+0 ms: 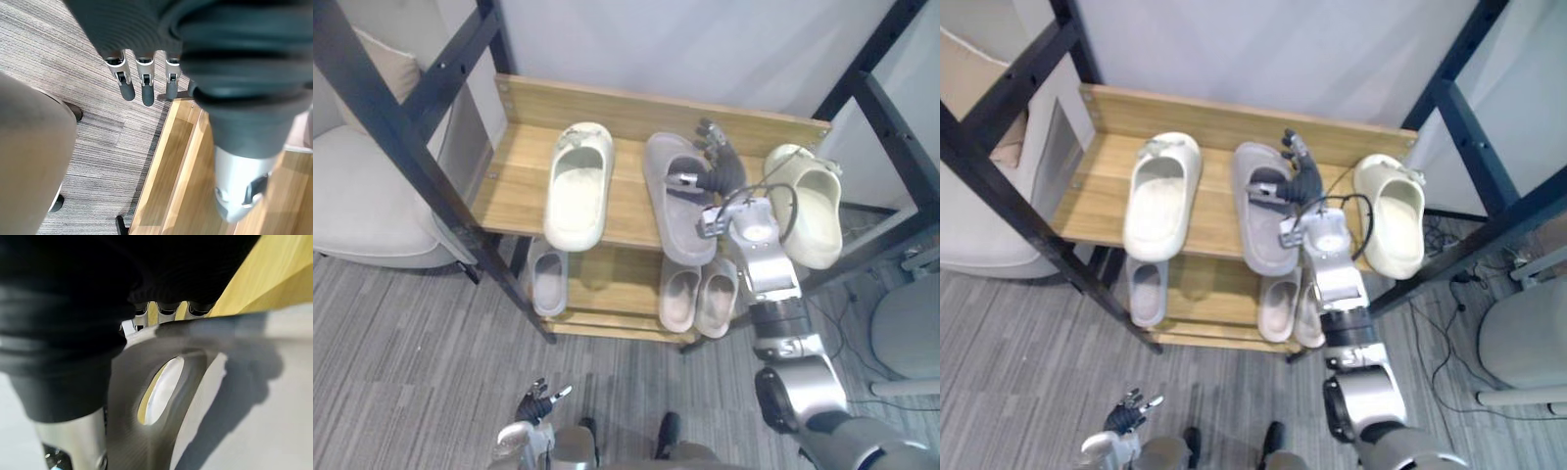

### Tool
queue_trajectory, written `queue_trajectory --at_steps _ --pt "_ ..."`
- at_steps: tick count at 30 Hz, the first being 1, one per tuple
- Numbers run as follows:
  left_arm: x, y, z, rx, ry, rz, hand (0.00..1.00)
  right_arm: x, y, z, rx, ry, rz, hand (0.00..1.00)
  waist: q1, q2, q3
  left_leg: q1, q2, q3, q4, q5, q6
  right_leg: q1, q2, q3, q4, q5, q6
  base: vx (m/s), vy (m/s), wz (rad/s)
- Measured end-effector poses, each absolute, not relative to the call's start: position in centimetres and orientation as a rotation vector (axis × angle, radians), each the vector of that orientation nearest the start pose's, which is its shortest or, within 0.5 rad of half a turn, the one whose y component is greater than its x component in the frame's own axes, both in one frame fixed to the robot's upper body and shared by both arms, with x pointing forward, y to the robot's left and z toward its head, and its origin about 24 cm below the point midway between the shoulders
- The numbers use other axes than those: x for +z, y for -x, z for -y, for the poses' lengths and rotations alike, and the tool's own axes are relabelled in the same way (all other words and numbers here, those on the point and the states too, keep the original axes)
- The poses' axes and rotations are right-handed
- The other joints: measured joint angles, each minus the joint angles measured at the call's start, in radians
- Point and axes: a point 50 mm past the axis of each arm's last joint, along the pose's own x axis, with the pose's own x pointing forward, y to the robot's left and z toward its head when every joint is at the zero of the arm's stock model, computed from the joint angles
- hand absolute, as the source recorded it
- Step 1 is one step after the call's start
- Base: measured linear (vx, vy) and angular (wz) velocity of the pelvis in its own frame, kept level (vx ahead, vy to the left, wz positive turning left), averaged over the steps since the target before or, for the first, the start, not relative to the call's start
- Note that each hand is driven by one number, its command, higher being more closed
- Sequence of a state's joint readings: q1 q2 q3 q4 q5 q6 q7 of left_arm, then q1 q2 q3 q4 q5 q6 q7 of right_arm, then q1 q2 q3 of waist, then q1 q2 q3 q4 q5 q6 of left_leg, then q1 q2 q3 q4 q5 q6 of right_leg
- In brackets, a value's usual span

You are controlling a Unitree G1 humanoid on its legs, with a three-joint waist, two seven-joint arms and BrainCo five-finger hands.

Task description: Organize the slippers on the shoe rack

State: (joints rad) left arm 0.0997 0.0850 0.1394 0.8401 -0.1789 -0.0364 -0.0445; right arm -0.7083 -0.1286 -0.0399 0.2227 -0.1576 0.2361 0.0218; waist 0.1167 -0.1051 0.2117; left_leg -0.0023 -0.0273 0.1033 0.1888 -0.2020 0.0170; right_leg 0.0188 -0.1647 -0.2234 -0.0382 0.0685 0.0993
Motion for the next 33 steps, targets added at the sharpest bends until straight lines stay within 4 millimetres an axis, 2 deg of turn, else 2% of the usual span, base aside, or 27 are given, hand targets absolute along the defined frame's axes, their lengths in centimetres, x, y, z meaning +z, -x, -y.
queue_trajectory --at_steps 8,9,23,30,33 --pt "-13.7 -13.2 -20.5 0.234 0.161 -0.864 0.0 18.0 -36.8 14.0 0.029 0.254 0.206 0.0 0.005 0.0 0.0 0.001 0.002 0.005 -0.002 0.0 0.0 0.0 0.002 0.014 -0.005 0.003 -0.004 0.0 0.0 0.0" --pt "-13.7 -13.2 -20.5 0.234 0.161 -0.864 0.0 17.9 -36.8 14.0 0.032 0.254 0.201 1.0 0.005 0.0 0.001 0.001 0.003 0.006 -0.002 0.0 0.0 0.0 0.003 0.014 -0.005 0.003 -0.004 0.0 0.0 0.0" --pt "-13.7 -13.2 -20.4 0.234 0.164 -0.862 0.0 18.6 -37.6 13.3 0.123 0.235 0.221 1.0 0.006 0.008 0.006 0.002 0.008 0.003 0.0 0.0 0.0 0.007 0.008 0.01 -0.012 0.003 -0.004 0.0 -0.001 0.01" --pt "-13.7 -13.2 -20.4 0.238 0.172 -0.86 0.0 18.6 -37.4 12.1 0.185 0.22 0.238 1.0 0.007 0.01 0.008 0.004 0.01 -0.005 0.001 0.0 -0.001 0.017 0.01 0.001 -0.02 0.003 -0.004 0.0 -0.005 0.03" --pt "-13.7 -13.2 -20.4 0.238 0.172 -0.86 0.0 18.3 -36.6 11.9 0.188 0.215 0.257 1.0 0.006 0.01 0.008 0.004 0.01 -0.005 0.002 0.0 -0.001 0.019 0.01 -0.001 -0.02 0.003 -0.004 0.0 0.0 0.0"
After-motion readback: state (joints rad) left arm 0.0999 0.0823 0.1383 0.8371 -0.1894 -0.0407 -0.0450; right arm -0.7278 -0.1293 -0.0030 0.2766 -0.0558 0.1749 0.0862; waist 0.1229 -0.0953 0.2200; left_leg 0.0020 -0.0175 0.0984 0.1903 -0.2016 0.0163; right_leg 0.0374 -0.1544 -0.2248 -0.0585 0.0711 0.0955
